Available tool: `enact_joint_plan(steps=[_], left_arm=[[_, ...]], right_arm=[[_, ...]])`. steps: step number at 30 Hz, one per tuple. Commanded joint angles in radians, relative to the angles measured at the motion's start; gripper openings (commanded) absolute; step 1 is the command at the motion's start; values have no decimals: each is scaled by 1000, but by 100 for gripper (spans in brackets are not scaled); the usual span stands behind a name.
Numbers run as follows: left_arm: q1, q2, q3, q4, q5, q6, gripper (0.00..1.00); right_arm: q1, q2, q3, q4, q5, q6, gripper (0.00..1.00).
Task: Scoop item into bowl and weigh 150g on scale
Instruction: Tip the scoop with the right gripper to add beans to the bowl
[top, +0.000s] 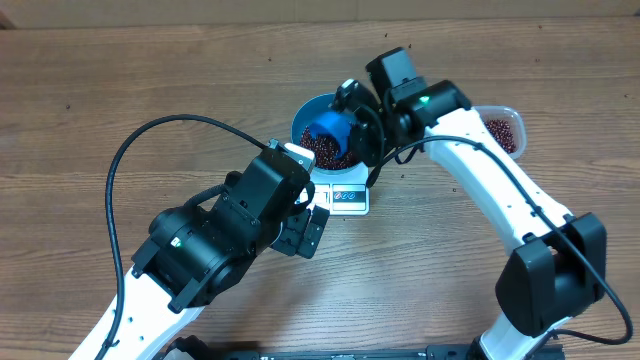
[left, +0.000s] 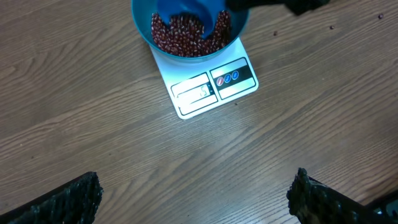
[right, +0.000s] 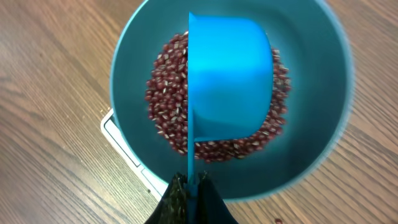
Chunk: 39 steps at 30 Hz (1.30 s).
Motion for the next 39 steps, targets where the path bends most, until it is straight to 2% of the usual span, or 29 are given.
enact_joint_plan(steps=[1,15,19,21,24,26,29,32,34,37,39], left_arm=[[4,-10,20,3,-13,19,100],[4,-10,20,3,-13,19,99],[4,-10,20,3,-13,19,99],[4,-10,20,3,-13,19,100],[4,-10,20,3,-13,19,100],[4,-10,20,3,-13,19,100],[4,-10,20,3,-12,19,100],[4,-10,20,3,-13,19,100],[4,-10,20,3,-13,19,99],[4,-10,20,3,-13,19,100],[4,-10,20,3,-13,19,99]], right_arm=[[-40,-53,17,17,-48,56,4],[-52,-158,18,72,-62,69,4],[-48,-159,17,13,-61,-63,4],[-49,-159,17,20,-60,-51,4],[-47,-159,17,0,-61,-108,4],[-51,-159,17,24,-43,-58,4],[-47,-159,17,2,-39,-120,4],[-46,-159,17,17,-43,-85,4],[-44,-159,17,-7,-61,-154,4],[-47,-159,17,15,-45,-102,4],[-43,-159,17,-15,-59,-174,4]])
